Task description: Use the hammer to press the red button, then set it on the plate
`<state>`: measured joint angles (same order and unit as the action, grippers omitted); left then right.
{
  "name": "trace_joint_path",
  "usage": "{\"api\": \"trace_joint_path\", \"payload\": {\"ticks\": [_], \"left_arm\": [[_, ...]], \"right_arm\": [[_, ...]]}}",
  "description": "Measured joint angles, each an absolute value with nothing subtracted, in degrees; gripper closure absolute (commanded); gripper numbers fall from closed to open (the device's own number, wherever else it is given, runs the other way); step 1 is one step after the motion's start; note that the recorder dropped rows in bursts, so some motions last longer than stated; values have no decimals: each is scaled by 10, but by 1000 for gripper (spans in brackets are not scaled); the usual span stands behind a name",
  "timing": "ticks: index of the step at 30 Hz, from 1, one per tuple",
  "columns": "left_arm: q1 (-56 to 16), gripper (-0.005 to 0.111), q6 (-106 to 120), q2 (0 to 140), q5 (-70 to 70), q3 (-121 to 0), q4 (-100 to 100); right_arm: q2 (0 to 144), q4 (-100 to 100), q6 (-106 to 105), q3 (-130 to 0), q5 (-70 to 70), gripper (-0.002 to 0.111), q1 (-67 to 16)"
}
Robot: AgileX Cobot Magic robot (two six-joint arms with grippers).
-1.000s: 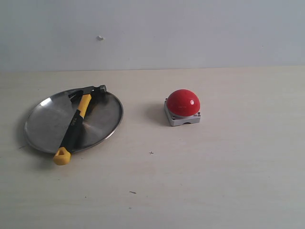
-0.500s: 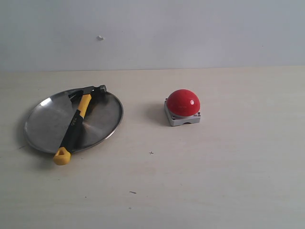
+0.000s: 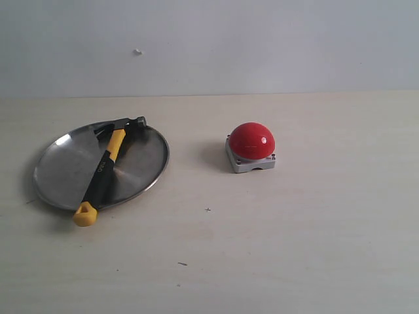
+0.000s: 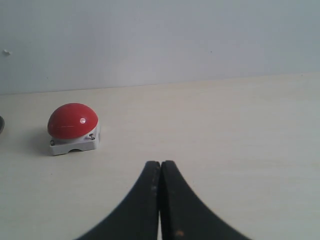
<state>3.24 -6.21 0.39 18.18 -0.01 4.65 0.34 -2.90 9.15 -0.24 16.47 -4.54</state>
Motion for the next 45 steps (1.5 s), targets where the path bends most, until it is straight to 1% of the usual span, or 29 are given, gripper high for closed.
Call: {"api": "trace_joint_path", "payload": {"ticks": [45], "left_arm": [[32,107,-62,4,182,0,46]], "right_arm": [[3,-29,91,-2,166,108,-45]]}}
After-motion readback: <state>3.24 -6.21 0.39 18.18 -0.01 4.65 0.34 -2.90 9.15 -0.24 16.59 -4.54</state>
